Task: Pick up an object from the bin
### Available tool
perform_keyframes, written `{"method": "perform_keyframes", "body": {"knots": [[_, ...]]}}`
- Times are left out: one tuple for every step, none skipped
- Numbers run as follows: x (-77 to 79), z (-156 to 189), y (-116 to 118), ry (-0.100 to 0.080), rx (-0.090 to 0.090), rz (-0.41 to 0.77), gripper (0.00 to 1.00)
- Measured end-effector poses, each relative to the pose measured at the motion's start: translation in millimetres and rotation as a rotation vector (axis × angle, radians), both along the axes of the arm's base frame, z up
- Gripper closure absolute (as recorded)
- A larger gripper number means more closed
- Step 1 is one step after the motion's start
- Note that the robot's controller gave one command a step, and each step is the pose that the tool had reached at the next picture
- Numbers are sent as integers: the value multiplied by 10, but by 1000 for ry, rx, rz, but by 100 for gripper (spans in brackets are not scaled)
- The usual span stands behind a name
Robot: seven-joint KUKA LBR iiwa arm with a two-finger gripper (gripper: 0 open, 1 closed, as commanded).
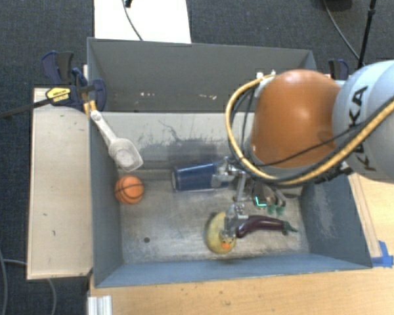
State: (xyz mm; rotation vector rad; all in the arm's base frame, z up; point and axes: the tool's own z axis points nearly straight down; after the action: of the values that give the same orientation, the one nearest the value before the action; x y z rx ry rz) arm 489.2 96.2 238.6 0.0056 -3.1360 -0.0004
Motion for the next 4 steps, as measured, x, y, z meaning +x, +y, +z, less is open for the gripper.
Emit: {"method": "perform_keyframes", "body": {"knots": [[17,39,-6,-8,1,-4,0],[39,-609,-415,-14,1,55,0],[17,-927,-604,-3,1,173,0],[63,-927,-1248,-8,1,83,0]]}}
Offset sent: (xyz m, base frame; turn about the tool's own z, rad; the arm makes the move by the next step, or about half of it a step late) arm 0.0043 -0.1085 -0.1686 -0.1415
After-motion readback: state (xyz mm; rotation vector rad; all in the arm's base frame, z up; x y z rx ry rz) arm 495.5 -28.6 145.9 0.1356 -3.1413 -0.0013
